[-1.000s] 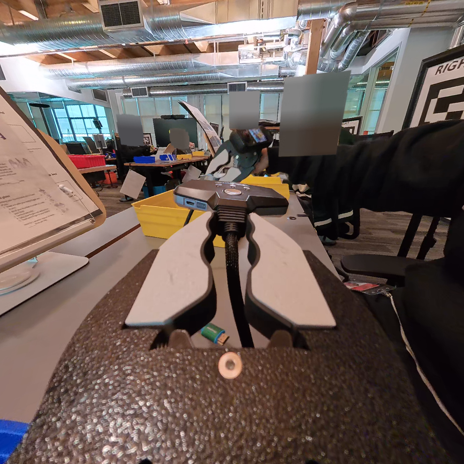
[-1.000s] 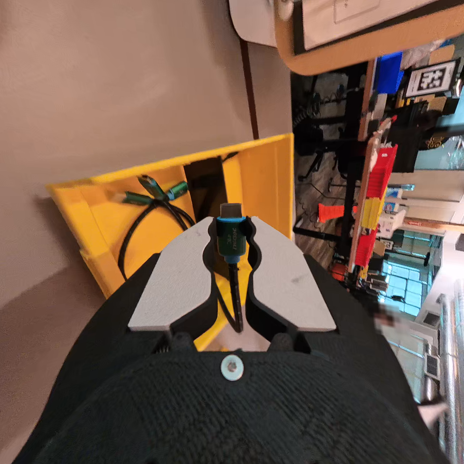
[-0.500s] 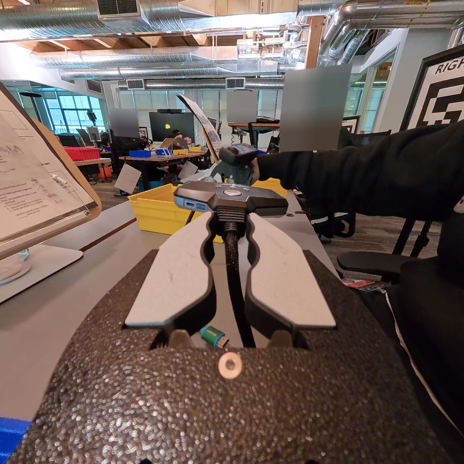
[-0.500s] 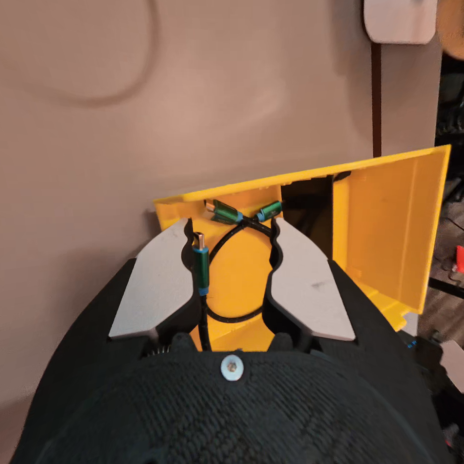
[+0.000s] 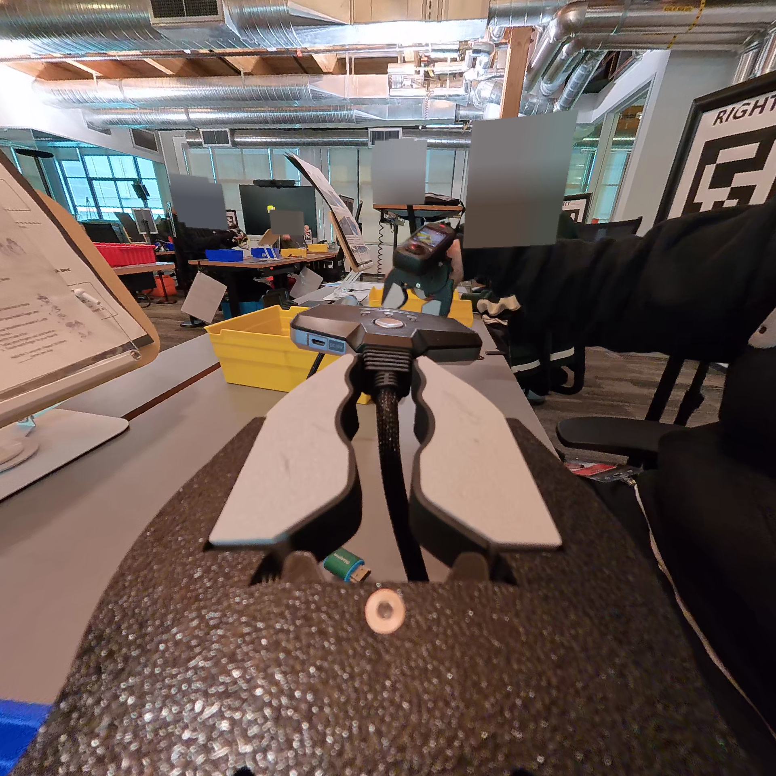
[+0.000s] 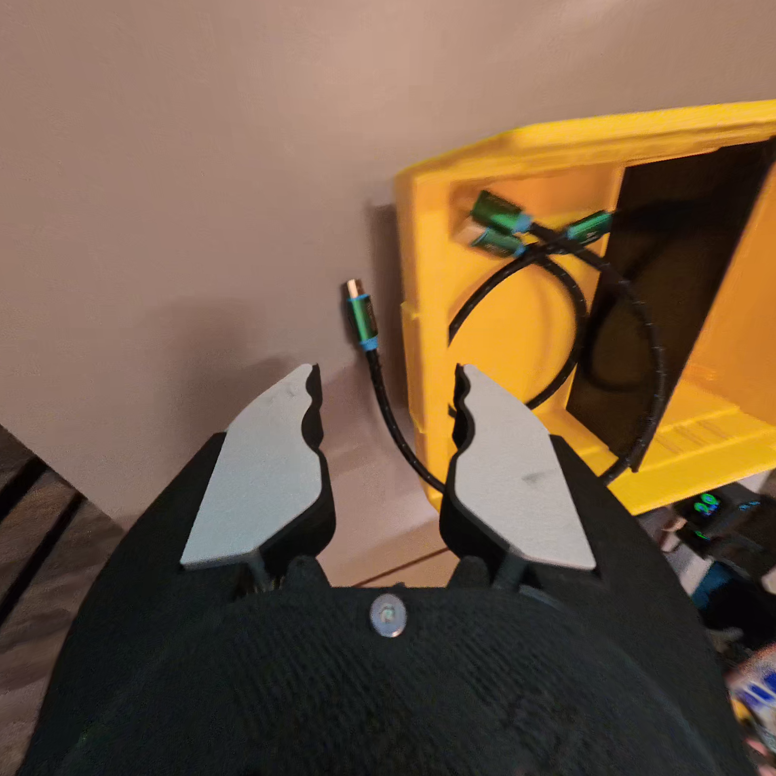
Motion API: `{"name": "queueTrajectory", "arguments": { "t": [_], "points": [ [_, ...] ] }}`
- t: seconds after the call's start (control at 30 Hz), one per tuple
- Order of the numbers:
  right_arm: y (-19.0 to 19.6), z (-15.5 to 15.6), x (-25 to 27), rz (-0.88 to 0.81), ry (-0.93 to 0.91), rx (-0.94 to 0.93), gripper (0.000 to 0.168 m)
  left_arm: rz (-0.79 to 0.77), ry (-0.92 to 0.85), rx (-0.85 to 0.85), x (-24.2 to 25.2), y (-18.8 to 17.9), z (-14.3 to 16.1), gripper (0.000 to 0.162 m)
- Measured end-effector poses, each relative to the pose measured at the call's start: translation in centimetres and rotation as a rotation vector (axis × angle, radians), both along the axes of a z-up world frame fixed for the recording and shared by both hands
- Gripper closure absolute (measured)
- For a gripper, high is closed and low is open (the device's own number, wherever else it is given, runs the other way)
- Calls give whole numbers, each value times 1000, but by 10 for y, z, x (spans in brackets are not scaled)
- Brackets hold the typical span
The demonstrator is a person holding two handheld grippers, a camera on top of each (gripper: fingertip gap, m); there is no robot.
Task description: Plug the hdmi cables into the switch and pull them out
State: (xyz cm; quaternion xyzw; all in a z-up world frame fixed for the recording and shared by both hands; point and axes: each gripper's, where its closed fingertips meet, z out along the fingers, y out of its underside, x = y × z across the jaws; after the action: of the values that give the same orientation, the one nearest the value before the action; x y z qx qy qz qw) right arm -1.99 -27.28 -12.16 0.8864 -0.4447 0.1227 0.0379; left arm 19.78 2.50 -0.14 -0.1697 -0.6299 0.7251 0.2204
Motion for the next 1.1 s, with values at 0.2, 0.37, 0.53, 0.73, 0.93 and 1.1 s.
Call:
{"name": "queueTrajectory", "arguments": {
  "t": [0.2, 0.37, 0.53, 0.73, 0.93, 1.1],
  "points": [
    [-15, -28, -17, 181, -99, -236, 130, -30, -3, 10, -7, -3, -3, 141],
    [-23, -40, -23, 235, -171, -296, 133, -45, -19, 14, -11, -4, -4, 141],
    [-31, -44, -18, 323, -249, -460, 134, -53, -20, 19, -13, -5, -5, 141],
    [-26, -46, -13, 399, -336, -584, 162, -65, -21, 22, -15, -4, -7, 141],
    [-13, -29, -22, 335, -309, -516, 162, -67, -4, 19, -11, -4, -8, 141],
    [-33, 20, 0, 232, -419, -560, 162, -75, 15, 20, -11, -6, -8, 141]
  ]
}}
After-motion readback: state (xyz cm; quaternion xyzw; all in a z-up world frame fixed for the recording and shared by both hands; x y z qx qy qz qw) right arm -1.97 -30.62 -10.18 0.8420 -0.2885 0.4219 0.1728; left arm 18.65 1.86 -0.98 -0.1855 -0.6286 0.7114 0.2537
